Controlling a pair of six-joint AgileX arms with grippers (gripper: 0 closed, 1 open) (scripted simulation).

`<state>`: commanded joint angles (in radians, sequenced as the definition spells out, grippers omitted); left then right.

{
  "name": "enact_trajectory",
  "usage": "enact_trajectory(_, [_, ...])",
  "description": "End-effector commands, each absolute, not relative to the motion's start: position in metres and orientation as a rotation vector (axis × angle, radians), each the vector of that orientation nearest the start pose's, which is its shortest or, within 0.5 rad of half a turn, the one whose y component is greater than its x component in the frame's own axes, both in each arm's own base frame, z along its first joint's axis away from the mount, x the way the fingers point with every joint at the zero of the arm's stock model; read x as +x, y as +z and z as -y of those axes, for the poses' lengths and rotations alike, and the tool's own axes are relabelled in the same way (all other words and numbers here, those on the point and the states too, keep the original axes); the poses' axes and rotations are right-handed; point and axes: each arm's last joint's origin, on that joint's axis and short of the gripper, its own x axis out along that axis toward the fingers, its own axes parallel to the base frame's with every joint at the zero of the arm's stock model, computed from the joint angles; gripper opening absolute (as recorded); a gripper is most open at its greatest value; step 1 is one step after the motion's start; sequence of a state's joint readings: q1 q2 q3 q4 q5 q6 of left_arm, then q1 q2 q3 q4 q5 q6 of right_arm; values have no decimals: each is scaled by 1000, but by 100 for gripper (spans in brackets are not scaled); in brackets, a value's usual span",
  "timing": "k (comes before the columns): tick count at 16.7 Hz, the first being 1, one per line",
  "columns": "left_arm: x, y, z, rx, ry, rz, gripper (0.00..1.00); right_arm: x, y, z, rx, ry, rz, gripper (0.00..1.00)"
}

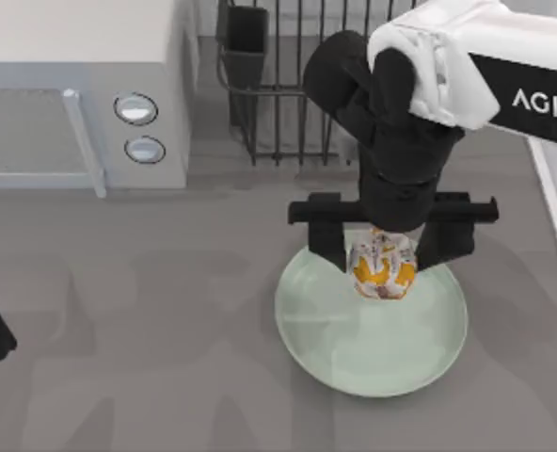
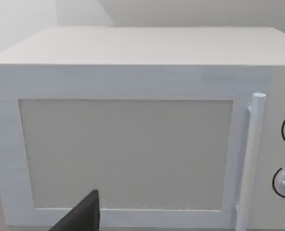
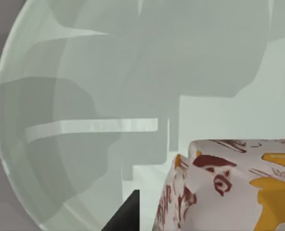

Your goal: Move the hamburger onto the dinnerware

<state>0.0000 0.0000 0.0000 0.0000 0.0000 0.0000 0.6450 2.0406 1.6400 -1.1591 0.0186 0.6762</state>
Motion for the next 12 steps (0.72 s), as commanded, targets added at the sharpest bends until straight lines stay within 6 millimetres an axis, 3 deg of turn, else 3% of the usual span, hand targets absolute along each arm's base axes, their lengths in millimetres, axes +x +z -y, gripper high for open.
enact_trajectory(2, [106, 160, 1, 0, 0, 0, 100, 314, 191, -241, 13, -24, -1551, 0])
enact_trajectory(8, [106, 160, 1, 0, 0, 0, 100, 313, 152, -243, 8, -21, -1551, 0])
enact_trajectory(12, [106, 160, 1, 0, 0, 0, 100, 313, 150, -243, 8, -21, -1551, 0])
